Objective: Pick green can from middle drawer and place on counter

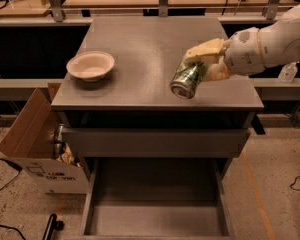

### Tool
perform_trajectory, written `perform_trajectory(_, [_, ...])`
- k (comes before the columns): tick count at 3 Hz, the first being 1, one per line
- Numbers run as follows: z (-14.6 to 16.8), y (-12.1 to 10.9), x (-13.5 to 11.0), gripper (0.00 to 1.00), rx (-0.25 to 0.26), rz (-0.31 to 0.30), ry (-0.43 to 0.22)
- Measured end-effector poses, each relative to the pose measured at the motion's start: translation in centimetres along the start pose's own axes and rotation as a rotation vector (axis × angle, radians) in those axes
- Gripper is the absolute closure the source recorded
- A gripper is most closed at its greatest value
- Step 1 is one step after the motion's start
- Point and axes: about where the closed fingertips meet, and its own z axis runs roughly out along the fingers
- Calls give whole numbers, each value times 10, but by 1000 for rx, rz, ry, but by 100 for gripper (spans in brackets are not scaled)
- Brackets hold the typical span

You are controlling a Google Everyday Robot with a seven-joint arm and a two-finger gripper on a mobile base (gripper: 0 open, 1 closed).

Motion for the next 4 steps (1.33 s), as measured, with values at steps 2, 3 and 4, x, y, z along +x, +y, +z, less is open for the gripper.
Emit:
perform_trajectory(2, [11,12,19,100,-63,126,-73])
perform_trajectory(3, [18,25,28,100,-177,119,-57])
perform_trajectory(4, [26,42,35,100,-244,143,-61])
